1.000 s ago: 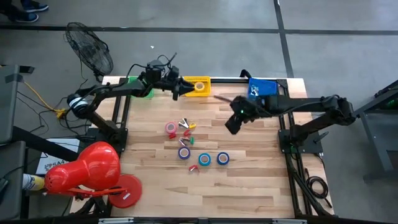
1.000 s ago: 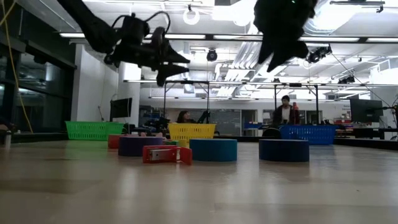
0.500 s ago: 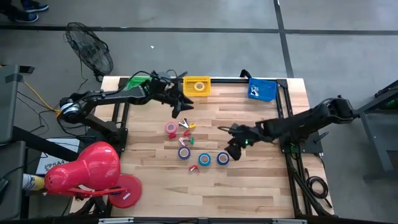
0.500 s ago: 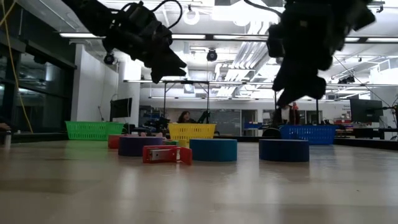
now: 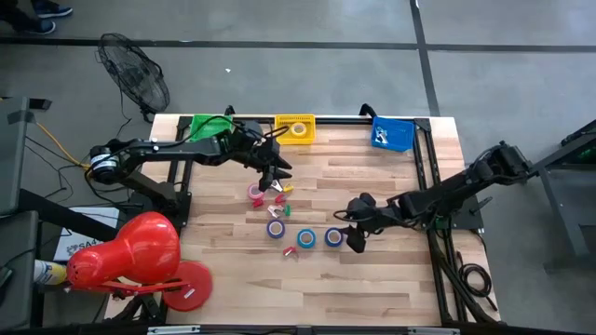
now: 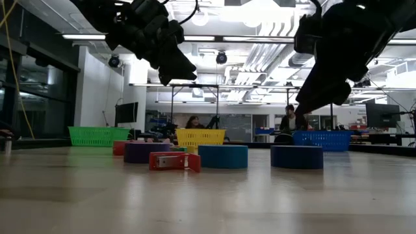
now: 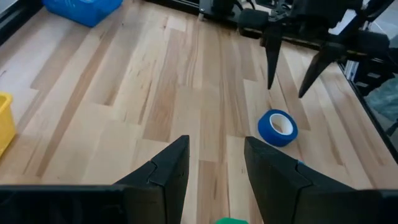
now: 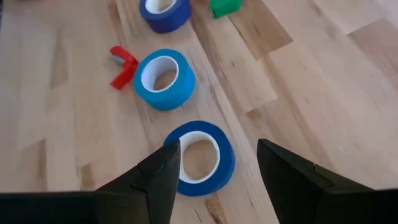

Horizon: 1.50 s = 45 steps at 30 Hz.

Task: Pick and place Stapler, Stapler remover, tape
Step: Put the blue tape into the yellow bin

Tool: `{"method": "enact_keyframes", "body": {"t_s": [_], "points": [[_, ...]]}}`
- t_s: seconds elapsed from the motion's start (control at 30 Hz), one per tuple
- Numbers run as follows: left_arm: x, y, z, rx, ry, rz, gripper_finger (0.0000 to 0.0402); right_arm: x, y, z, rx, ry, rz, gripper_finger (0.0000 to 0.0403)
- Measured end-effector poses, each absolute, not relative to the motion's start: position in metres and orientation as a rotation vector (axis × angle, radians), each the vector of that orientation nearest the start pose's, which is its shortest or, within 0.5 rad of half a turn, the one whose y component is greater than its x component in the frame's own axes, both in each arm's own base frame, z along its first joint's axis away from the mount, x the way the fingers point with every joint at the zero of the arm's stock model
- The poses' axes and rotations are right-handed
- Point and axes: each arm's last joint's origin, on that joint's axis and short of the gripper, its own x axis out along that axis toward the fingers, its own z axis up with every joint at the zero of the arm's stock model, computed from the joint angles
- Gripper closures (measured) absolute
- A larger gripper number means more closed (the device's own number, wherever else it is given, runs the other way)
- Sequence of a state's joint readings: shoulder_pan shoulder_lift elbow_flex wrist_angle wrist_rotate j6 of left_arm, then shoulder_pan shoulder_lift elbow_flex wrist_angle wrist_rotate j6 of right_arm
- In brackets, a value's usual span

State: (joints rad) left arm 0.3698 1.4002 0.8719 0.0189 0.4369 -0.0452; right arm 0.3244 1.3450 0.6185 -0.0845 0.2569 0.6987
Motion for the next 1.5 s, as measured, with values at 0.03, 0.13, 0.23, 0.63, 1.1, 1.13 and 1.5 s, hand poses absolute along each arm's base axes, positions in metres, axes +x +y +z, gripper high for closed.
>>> {"method": "enact_keyframes", "body": {"t_s": [0.03, 0.13, 0.23, 0.63, 1.1, 1.13, 1.5], "points": [[0.283, 0.097, 0.246, -0.244, 0.471, -0.055, 0.025, 0.24, 0.073, 0.171, 0.429, 0.767, -0.206, 0.0198], [0.283, 0.097, 0.246, -0.245, 0.472, -0.052, 0.025, 0.246, 0.076, 0.163, 0.422, 0.823, -0.195, 0.0198], [0.283, 0.097, 0.246, -0.245, 0.473, -0.052, 0.025, 0.256, 0.08, 0.155, 0.402, 0.895, -0.189, 0.0199], [0.282, 0.097, 0.245, -0.252, 0.489, -0.051, 0.025, 0.289, 0.089, 0.136, 0.309, 1.091, -0.334, 0.0199], [0.282, 0.097, 0.244, -0.243, 0.492, -0.045, 0.025, 0.283, 0.086, 0.14, 0.489, 1.253, -0.563, 0.0241], [0.282, 0.097, 0.244, -0.238, 0.492, -0.045, 0.025, 0.283, 0.084, 0.14, 0.514, 1.257, -0.578, 0.0248], [0.282, 0.097, 0.244, -0.236, 0.492, -0.044, 0.025, 0.285, 0.076, 0.139, 0.601, 1.278, -0.591, 0.0343]]}}
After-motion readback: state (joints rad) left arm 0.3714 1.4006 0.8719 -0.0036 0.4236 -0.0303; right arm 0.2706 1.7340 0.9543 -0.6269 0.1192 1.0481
